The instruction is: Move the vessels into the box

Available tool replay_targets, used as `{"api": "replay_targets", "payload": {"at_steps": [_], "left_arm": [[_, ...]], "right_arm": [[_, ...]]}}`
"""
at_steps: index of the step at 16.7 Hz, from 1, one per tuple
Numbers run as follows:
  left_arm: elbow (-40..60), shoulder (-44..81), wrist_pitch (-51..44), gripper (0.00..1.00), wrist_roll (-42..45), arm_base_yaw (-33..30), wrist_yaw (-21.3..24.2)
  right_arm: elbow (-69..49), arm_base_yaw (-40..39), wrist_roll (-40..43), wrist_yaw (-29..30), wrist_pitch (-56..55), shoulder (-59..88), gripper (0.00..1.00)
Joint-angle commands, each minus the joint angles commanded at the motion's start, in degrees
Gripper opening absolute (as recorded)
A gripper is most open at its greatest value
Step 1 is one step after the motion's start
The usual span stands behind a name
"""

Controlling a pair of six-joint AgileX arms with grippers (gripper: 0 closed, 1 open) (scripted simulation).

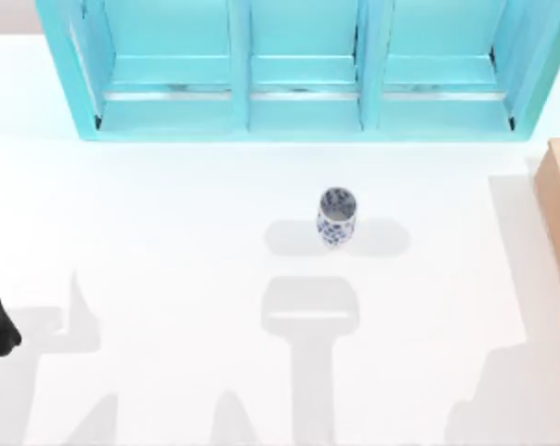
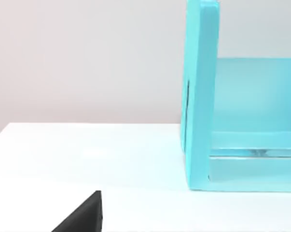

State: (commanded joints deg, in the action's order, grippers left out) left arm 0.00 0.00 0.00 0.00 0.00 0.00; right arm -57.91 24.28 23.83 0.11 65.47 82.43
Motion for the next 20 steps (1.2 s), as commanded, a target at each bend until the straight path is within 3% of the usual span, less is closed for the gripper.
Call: {"api": "replay_targets", "payload": {"at_steps": [4,17,20], "left_arm": [[0.00,0.00,0.00,1.00,0.00,0.00,0.00],[0.00,0.00,0.00,1.00,0.00,0.00,0.00],[0.00,0.00,0.00,1.00,0.00,0.00,0.00]], "right_arm": [[0.35,0.02,0.01,0.02,-0.37,0.09,0.00],[0.35,0.02,0.01,0.02,-0.37,0.09,0.98],[0.35,0.02,0.01,0.02,-0.37,0.09,1.00]]}}
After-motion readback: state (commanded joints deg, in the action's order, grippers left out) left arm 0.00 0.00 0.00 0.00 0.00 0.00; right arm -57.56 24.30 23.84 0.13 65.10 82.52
